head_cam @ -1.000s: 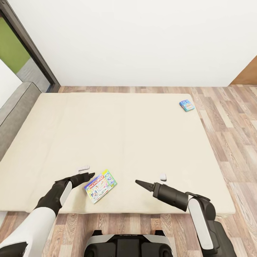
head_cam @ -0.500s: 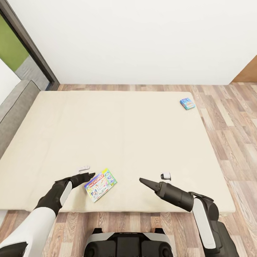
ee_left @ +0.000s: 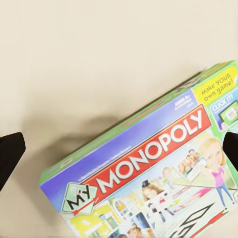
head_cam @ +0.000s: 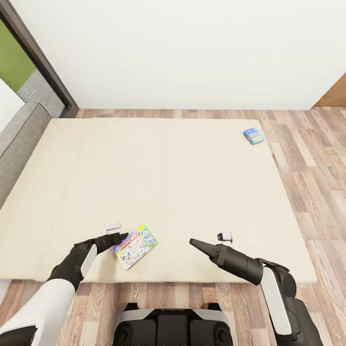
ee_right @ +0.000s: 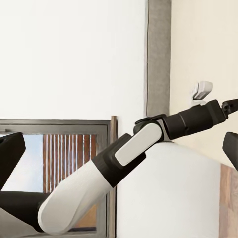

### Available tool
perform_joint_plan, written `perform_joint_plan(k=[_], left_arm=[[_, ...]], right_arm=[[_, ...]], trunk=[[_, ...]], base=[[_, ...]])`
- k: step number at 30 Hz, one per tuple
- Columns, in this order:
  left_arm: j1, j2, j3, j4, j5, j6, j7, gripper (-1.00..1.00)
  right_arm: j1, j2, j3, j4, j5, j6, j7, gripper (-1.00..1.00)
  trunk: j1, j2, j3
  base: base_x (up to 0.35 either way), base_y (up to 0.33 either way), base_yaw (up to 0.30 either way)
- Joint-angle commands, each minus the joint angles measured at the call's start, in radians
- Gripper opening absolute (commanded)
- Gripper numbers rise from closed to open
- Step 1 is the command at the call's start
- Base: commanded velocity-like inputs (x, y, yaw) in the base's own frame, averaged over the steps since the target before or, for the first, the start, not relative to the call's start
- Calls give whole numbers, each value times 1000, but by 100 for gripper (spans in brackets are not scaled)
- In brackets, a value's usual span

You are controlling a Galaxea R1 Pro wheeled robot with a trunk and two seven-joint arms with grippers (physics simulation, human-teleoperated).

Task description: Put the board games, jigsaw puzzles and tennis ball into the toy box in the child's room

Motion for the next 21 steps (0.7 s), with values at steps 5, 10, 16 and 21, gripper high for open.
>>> perform_joint_plan(k=[5,10,16,21], left_arm=[[-1,0,3,7,10,15,-3,100],[0,1,4,11,10,15,-5,100],[0,0,3,12,10,14,-6,100],[0,1,4,12,10,14,-6,100]], right_arm=[[-1,1,-2,0,4,2,6,100],[-1,1,-2,-1,4,1,6,100],[-1,1,-1,0,4,-1,6,100],[-1,1,-1,0,4,-4,5,100]], trunk=[[0,-2,-9],[0,-2,-17],[0,-2,-27],[0,-2,-35]], base=[[0,0,0],[0,0,0],[0,0,0],[0,0,0]])
